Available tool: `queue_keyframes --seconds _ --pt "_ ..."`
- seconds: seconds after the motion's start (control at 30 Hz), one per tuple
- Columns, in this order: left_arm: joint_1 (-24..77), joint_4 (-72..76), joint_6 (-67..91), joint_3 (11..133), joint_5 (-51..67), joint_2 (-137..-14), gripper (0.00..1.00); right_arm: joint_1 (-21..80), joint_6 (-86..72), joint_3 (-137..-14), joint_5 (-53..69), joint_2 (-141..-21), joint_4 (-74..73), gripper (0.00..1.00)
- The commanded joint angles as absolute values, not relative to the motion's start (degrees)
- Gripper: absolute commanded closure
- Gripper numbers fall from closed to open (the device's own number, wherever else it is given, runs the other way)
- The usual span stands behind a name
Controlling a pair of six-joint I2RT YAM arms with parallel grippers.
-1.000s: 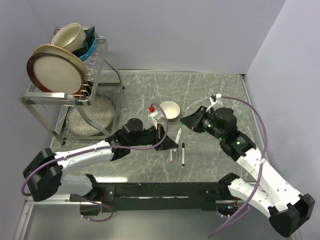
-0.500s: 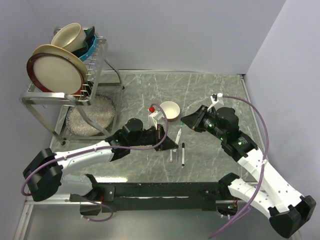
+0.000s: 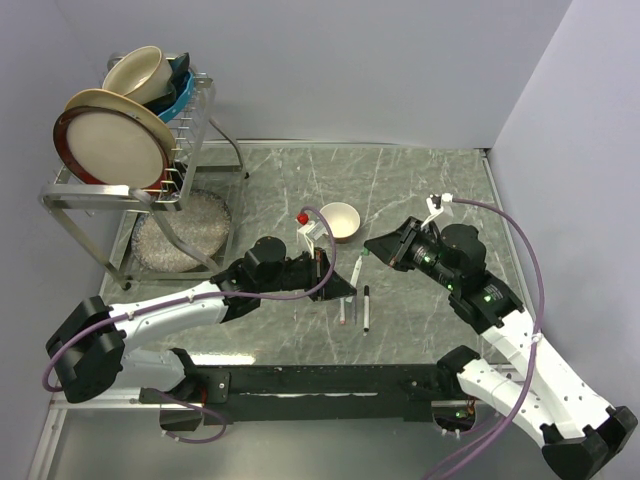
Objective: Insert the pens into the pen caps
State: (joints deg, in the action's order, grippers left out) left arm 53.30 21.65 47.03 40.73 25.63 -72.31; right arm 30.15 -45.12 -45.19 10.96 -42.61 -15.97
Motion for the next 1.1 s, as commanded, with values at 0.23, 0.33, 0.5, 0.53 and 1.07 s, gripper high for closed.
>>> queue_keyframes --seconds 0.23,0.33,0.5,0.53,1.07 --pt "53.44 25.93 45.53 40.78 28.74 -71.63 0.99 30.59 -44.3 -47.19 9.84 -43.24 -14.5 0.98" --pt "53.44 25.93 45.35 40.78 29.09 -71.72 0.99 30.67 -44.12 -47.63 9.67 -43.59 -14.68 0.98" --pt "53.44 26.01 45.35 40.96 29.44 -72.24 0.99 30.59 -44.12 -48.25 9.67 -43.94 -14.59 0.98" --pt "53.44 26.1 45.35 40.96 29.7 -72.33 0.99 30.67 -44.12 -48.25 9.75 -43.95 -14.59 0.98" --pt "53.44 25.31 45.53 40.96 27.69 -72.07 0.99 30.94 -45.26 -46.85 10.81 -42.63 -13.97 0.98"
